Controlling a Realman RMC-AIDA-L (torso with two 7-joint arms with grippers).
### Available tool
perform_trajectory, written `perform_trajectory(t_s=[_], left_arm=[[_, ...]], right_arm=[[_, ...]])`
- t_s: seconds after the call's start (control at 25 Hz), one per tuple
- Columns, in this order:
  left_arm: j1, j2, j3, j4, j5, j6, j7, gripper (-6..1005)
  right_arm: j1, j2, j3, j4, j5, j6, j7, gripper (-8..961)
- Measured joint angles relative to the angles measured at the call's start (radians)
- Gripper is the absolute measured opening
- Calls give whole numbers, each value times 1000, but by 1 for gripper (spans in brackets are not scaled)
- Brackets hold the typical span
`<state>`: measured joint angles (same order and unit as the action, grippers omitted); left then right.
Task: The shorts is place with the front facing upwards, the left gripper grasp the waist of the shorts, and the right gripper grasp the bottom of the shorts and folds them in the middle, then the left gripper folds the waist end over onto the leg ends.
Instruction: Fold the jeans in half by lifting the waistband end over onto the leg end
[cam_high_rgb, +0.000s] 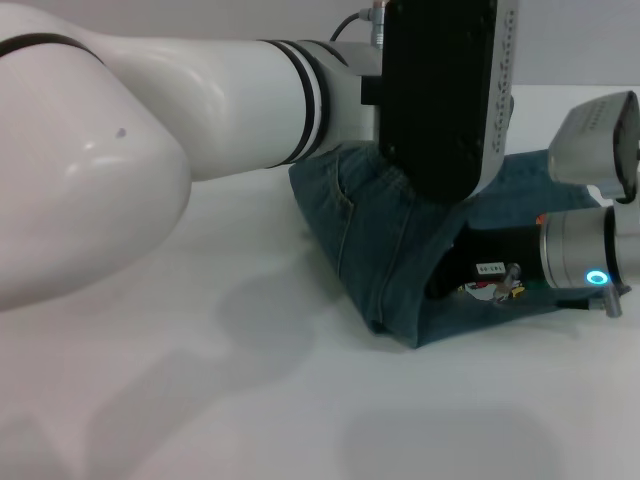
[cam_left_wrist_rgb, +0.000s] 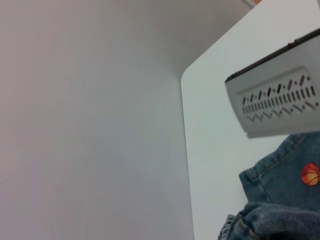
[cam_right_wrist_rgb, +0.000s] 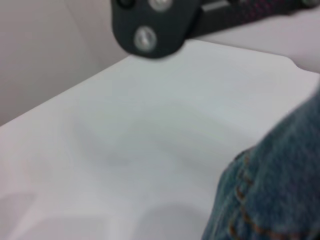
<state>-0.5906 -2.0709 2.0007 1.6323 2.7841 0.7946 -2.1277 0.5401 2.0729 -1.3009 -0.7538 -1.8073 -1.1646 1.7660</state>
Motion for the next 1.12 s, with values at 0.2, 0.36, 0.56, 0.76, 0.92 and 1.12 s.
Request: perform_trajectory(t_s=[0.2, 0.36, 0.56, 0.76, 0.92, 1.12], left_arm=[[0, 0, 3, 5, -4, 0, 0, 125], [0, 0, 5, 6, -4, 0, 0, 126], [0, 0, 5, 4, -4, 0, 0, 127], [0, 0, 4, 1, -5, 0, 0, 129], [0, 0, 4, 1, -5, 0, 0, 130], [5, 0, 4, 1, -4, 0, 0, 131]], right_arm=[[15, 2, -6, -2, 2, -13, -5, 92], [26, 2, -10, -5, 4, -19, -6, 93], [37, 3, -11, -3, 4, -27, -8, 93], [52, 4, -11, -1, 6, -28, -9, 93], [61, 4, -11, -1, 6, -29, -9, 93], [61, 4, -11, 8, 7, -24, -10, 93]])
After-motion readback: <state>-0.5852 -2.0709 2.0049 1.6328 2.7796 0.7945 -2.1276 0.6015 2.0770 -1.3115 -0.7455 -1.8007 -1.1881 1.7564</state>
